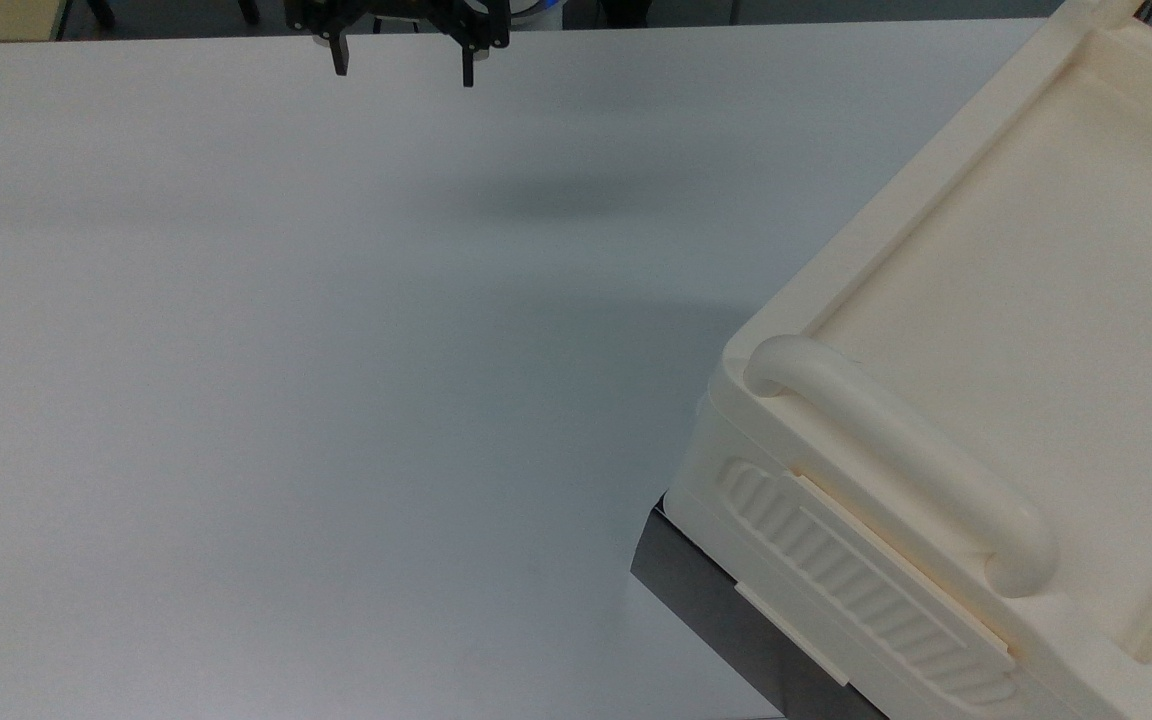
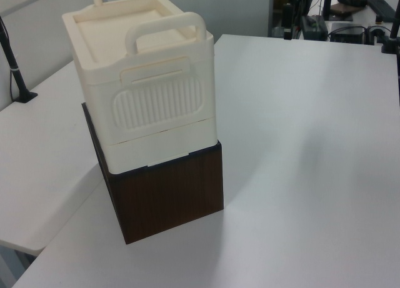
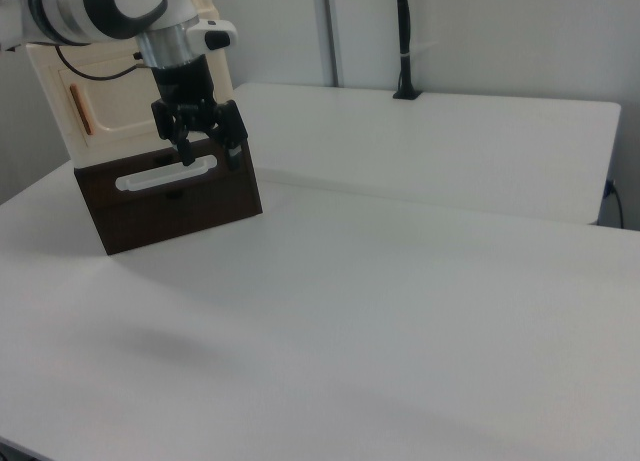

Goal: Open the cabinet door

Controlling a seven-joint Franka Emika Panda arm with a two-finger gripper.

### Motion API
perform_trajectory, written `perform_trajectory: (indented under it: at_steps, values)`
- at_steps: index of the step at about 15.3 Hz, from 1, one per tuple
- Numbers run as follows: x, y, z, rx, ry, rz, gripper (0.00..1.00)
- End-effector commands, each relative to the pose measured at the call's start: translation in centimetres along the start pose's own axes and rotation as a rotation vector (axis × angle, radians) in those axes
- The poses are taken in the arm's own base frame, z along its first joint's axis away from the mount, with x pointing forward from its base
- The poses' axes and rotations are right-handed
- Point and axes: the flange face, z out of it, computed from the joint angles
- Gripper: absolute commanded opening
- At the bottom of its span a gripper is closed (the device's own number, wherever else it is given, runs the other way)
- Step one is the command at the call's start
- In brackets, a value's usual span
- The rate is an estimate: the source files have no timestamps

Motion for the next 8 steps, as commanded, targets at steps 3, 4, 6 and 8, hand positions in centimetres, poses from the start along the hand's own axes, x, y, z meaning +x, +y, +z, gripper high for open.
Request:
perform_trajectory:
  at_steps: [3, 4, 6, 8]
  values:
    - [-0.90, 0.25, -0.17, -0.004, -0.013, 0.014, 1.00]
    - [-0.89, 0.26, -0.24, -0.004, -0.011, 0.014, 1.00]
    - [-0.86, 0.25, -0.26, -0.004, -0.008, 0.011, 1.00]
    - [-0.61, 0.28, -0.52, -0.003, 0.001, 0.007, 1.00]
